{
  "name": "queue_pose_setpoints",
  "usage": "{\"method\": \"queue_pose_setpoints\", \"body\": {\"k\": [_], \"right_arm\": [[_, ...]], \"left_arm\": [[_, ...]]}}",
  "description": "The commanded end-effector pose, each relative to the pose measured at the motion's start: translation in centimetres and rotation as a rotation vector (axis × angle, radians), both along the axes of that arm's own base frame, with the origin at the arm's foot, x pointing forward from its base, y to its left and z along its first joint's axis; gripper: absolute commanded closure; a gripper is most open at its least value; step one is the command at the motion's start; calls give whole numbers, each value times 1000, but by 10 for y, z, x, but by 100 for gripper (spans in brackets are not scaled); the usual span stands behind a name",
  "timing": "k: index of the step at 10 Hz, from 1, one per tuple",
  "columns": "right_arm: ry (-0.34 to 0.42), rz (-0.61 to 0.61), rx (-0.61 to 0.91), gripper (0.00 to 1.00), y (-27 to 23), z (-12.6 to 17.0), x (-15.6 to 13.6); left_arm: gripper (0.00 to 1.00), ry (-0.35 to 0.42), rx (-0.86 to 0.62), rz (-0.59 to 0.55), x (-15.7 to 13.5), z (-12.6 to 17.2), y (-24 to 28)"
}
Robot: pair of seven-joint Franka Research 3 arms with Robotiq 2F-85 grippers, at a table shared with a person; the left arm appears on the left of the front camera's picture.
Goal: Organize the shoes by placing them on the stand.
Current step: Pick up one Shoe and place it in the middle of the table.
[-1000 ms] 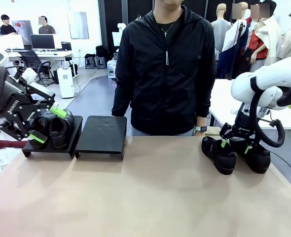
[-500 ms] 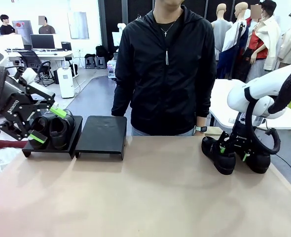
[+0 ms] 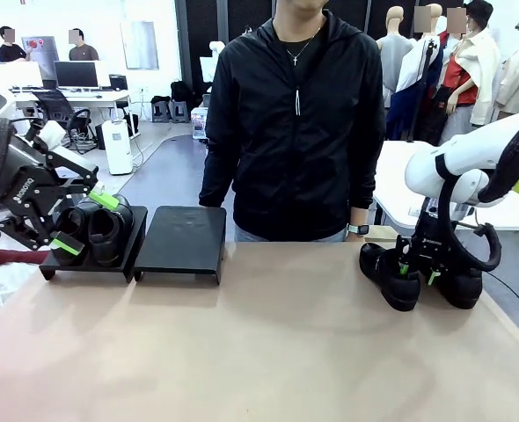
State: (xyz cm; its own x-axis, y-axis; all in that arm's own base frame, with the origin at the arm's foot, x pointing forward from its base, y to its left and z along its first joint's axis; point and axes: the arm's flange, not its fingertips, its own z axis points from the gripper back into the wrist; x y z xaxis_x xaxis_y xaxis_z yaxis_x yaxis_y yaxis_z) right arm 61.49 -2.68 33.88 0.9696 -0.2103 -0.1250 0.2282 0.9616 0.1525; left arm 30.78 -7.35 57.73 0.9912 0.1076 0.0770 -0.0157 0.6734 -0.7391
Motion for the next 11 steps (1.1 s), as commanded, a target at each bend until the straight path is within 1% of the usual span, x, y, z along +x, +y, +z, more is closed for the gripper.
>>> {"method": "queue_pose_setpoints", "body": {"k": [1,8,9,10,11], "right_arm": [[15,-7,-45,100,2,6,5],[11,30,-51,100,4,8,7],[-5,42,-48,100,6,15,3],[-26,67,-23,100,8,31,-8],[2,95,33,100,11,52,-25]], "left_arm": [[0,-6,-25,-13,0,0,1],[0,-6,-25,-13,0,0,1],[0,-6,-25,-13,0,0,1],[0,-6,-25,-13,0,0,1],[0,-6,-25,-13,0,0,1]]}}
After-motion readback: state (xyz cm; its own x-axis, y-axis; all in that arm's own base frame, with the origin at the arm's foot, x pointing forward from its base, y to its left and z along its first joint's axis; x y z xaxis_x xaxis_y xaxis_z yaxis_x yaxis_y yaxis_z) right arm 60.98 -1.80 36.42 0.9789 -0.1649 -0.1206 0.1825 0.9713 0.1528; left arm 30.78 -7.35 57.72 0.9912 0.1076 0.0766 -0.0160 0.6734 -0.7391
